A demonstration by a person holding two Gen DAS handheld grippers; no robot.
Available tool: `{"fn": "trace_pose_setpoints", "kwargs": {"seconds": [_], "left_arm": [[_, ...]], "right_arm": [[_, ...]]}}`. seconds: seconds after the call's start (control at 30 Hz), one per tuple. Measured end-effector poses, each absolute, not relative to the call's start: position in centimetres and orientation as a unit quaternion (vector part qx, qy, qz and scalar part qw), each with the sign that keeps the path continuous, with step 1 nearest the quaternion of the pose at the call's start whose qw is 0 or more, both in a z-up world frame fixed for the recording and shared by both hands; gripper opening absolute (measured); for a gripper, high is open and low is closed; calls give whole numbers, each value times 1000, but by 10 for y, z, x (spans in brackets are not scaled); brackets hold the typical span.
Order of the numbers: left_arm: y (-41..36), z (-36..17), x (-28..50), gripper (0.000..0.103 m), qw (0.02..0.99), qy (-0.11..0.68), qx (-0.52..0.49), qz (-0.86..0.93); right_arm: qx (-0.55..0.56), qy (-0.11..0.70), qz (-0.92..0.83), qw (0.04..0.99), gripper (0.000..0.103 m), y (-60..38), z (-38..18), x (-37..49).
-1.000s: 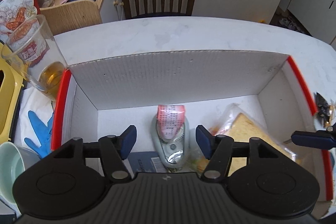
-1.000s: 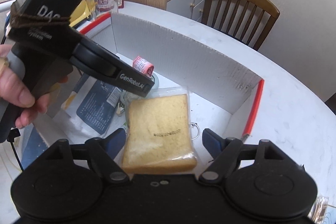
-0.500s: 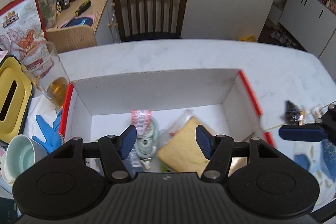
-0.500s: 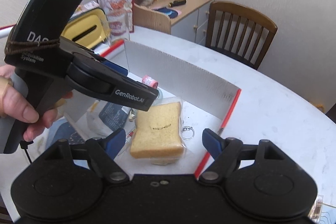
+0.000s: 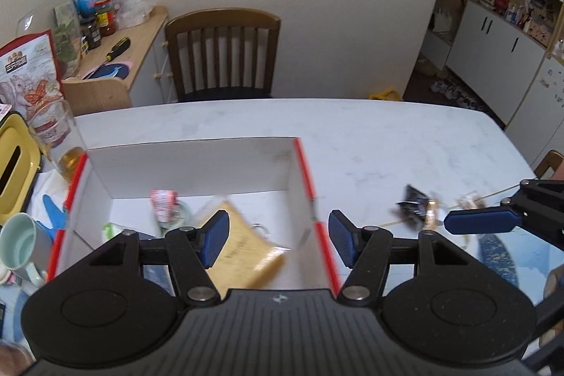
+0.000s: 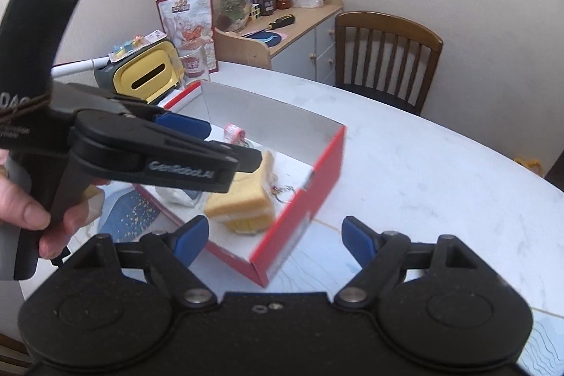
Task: Organize objects
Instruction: 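Move both tools back over the cotton swabs and snack pack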
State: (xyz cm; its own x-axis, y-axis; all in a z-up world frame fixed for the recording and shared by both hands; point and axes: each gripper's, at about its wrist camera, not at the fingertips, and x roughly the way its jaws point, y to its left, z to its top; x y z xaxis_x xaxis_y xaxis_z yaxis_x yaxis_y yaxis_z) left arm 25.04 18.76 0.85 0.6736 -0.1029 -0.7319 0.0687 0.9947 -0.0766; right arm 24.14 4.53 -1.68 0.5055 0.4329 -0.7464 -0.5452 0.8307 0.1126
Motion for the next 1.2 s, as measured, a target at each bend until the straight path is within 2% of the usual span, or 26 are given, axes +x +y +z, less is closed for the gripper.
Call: {"fn": "trace_pose_setpoints", "kwargs": {"seconds": [0.13, 0.2, 0.23, 0.57, 0.7, 0.97, 1.07, 1.2], "left_arm": [[163, 14, 240, 61, 918, 393, -24, -53], [151, 15, 236, 70, 919, 390, -27, -58], [144, 15, 234, 71, 919, 389, -27, -58], [88, 8, 226, 71, 919, 386, -37, -76], [69, 0, 225, 78, 916, 389, -45, -89], [25, -19, 228, 78, 910, 400, -32, -109], [9, -26, 232, 84, 907, 405, -21, -117], [-10, -38, 239, 85, 903, 410, -9, -131]], "right_arm": [[-62, 407, 275, 869, 84, 17, -15, 233], [-57, 408, 271, 870, 86, 2, -16, 230], [-53, 409, 270, 870, 87, -6, -16, 227], [-33, 399, 231, 886, 98, -81, -21, 209], [-29, 392, 216, 894, 102, -107, -23, 204], [-33, 391, 184, 901, 103, -155, -36, 197], [-43, 388, 170, 905, 103, -170, -43, 198], [-53, 389, 152, 907, 103, -189, -54, 202]]}}
